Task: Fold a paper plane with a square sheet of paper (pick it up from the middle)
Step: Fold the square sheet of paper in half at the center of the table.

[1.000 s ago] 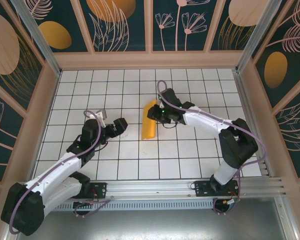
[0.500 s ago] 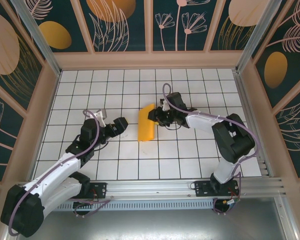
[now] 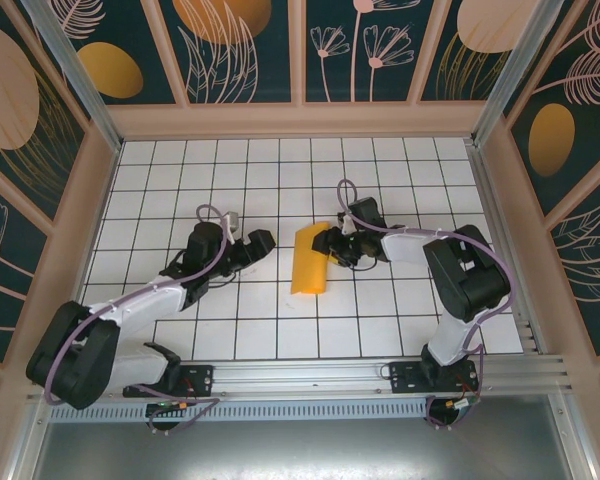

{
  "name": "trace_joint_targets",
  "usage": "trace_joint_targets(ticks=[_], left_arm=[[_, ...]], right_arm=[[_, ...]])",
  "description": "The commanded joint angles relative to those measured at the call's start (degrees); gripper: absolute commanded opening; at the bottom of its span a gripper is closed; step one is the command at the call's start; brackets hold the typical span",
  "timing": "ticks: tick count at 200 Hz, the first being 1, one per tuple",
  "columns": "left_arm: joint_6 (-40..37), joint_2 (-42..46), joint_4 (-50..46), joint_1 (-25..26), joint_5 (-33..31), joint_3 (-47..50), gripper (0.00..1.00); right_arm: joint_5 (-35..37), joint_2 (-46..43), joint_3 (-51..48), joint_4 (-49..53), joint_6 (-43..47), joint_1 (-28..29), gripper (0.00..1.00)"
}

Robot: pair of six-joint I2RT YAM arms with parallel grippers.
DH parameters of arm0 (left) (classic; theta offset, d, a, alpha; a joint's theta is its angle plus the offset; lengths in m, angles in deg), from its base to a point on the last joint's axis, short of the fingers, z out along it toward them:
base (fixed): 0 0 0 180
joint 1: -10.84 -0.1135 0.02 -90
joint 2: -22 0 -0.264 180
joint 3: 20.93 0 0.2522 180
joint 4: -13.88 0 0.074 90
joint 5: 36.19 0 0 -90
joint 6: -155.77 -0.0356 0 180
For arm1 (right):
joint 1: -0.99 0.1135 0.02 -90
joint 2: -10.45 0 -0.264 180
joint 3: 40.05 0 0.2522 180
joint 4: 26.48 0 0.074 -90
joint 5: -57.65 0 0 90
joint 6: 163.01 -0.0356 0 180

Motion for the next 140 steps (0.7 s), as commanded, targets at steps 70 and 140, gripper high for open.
trace_joint_targets(ticks=[70,140], left_arm=[[2.8,-7.0,-0.1,3.2,-3.6,-5.7,0.85],[6.8,-15.1,6.7,3.1,3.3,-6.8,0.86]], right_arm=[[-6.3,-3.6,-2.4,-7.2,-2.0,-0.9,0.45],[-9.6,-2.3,-6.0,-20.3,-9.9,-1.0,0.45]])
